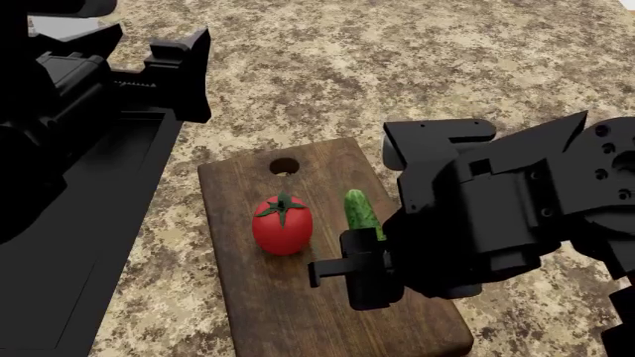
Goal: Pick the vegetables from the sink and place them on the cutting board.
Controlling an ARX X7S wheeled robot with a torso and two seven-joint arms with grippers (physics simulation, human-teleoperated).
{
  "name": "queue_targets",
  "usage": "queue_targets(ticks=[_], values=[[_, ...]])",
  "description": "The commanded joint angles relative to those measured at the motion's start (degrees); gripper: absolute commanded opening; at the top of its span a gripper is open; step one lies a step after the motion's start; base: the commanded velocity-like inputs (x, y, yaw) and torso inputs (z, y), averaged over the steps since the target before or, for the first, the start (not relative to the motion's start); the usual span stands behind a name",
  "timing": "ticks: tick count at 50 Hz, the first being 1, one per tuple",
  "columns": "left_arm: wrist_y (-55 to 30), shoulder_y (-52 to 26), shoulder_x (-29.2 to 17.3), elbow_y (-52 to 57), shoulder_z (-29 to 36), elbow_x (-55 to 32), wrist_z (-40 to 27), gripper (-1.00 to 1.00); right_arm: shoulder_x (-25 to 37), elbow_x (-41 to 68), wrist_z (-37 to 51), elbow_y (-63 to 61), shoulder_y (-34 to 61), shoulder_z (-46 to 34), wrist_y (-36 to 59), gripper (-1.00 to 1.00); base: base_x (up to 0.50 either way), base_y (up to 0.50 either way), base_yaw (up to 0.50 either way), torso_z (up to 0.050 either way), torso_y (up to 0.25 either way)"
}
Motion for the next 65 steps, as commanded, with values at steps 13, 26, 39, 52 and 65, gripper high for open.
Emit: queue_targets(ticks=[13, 26, 39, 52, 65], values=[[0.0, 0.2, -0.4, 0.4, 0.4, -0.6, -0.4, 1.0, 0.5, -0.6, -1.5, -0.6, -1.9, -1.1, -0.4, -1.0, 0.0, 0.0, 0.0, 0.0, 0.0], [0.1, 0.2, -0.6, 0.3, 0.7, -0.8, -0.6, 1.0, 0.7, -1.6, -2.7, -1.1, -3.1, -1.7, -0.8, -1.0, 0.0, 0.0, 0.0, 0.0, 0.001], [0.1, 0.4, -0.7, 0.7, 0.8, -1.4, -0.9, 1.0, 1.1, -1.9, -3.8, -2.0, -5.0, -2.5, -1.1, -1.0, 0.0, 0.0, 0.0, 0.0, 0.0], [0.1, 0.2, -0.9, 0.6, 1.2, -1.7, -1.0, 1.0, 0.9, -2.8, -5.1, -1.8, -6.1, -3.3, -1.3, -1.0, 0.0, 0.0, 0.0, 0.0, 0.0], [0.0, 0.3, -1.2, 1.1, 1.0, -2.4, -1.4, 1.0, 1.2, -0.9, -3.1, -2.5, -3.4, -4.1, -1.0, 1.0, 0.0, 0.0, 0.0, 0.0, 0.0]])
